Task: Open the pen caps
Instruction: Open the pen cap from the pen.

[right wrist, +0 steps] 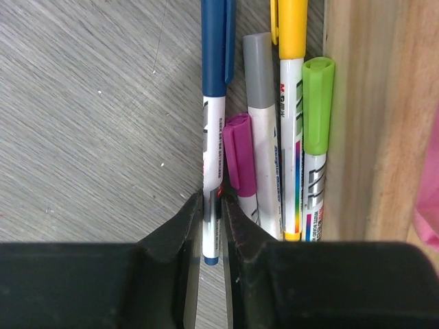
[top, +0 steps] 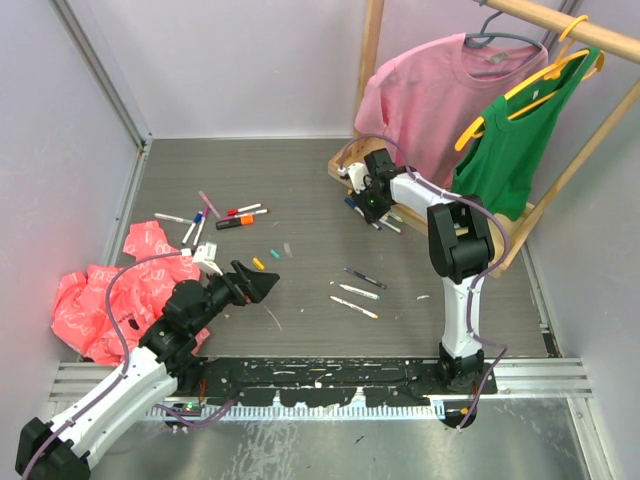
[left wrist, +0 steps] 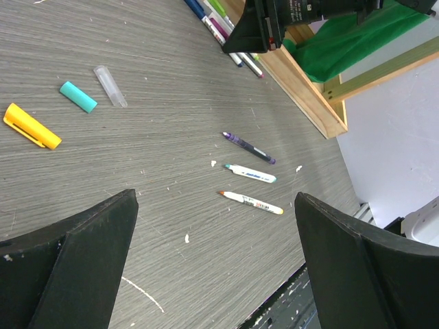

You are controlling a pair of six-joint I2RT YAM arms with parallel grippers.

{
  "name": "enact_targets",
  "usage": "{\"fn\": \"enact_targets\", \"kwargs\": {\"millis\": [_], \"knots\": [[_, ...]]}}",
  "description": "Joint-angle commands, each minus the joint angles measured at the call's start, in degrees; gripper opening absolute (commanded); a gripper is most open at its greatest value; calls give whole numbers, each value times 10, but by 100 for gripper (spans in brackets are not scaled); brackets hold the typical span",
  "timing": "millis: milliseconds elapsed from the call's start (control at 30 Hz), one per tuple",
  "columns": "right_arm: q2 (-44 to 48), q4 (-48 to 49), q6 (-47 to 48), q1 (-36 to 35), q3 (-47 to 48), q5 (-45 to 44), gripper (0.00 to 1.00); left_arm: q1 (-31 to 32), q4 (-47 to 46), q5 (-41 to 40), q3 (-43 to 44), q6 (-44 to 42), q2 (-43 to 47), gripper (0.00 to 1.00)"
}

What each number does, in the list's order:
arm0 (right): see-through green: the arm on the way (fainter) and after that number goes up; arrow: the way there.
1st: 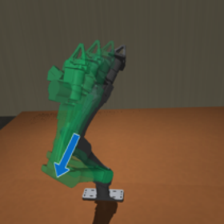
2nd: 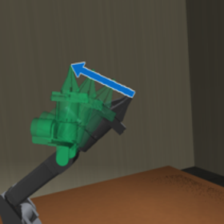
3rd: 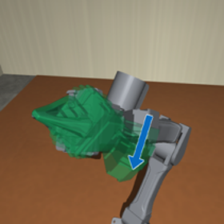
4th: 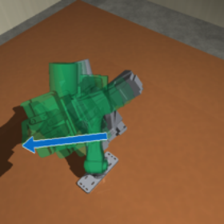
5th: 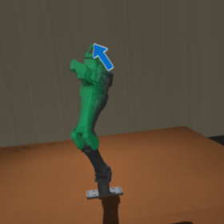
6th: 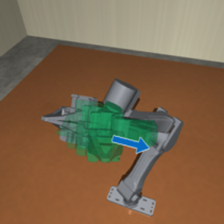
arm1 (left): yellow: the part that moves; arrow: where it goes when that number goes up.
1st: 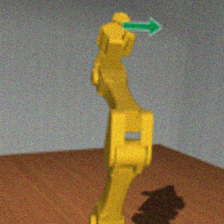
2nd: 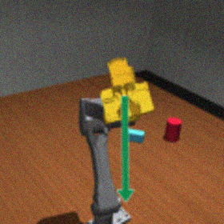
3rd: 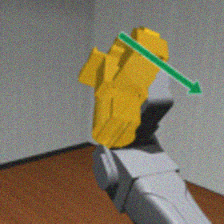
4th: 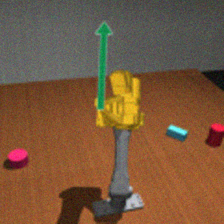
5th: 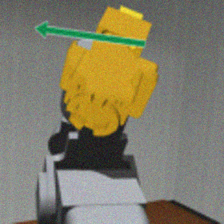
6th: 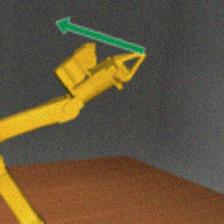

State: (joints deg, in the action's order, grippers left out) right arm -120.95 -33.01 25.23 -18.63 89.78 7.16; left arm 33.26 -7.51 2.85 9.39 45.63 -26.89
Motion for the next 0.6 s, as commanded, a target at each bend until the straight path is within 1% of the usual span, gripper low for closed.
{"fn": "enact_targets", "kwargs": {"millis": [0, 200, 400, 467, 567], "knots": [[3, -10, 5, -2, 16, 16, 20, -1, -35, 4, 2, -1, 4, 98], [18, -16, 32, -9, -3, 34, 22, -2, -35, 5, 1, 1, 3, 98], [35, -28, 61, -33, -21, 48, 20, -1, -37, 7, 3, 2, 1, 98], [41, -30, 69, -45, -26, 48, 21, -1, -36, 8, 3, 2, 1, 98], [40, -33, 70, -55, -29, 44, 25, -1, -36, 7, 3, 3, 1, 98]]}}
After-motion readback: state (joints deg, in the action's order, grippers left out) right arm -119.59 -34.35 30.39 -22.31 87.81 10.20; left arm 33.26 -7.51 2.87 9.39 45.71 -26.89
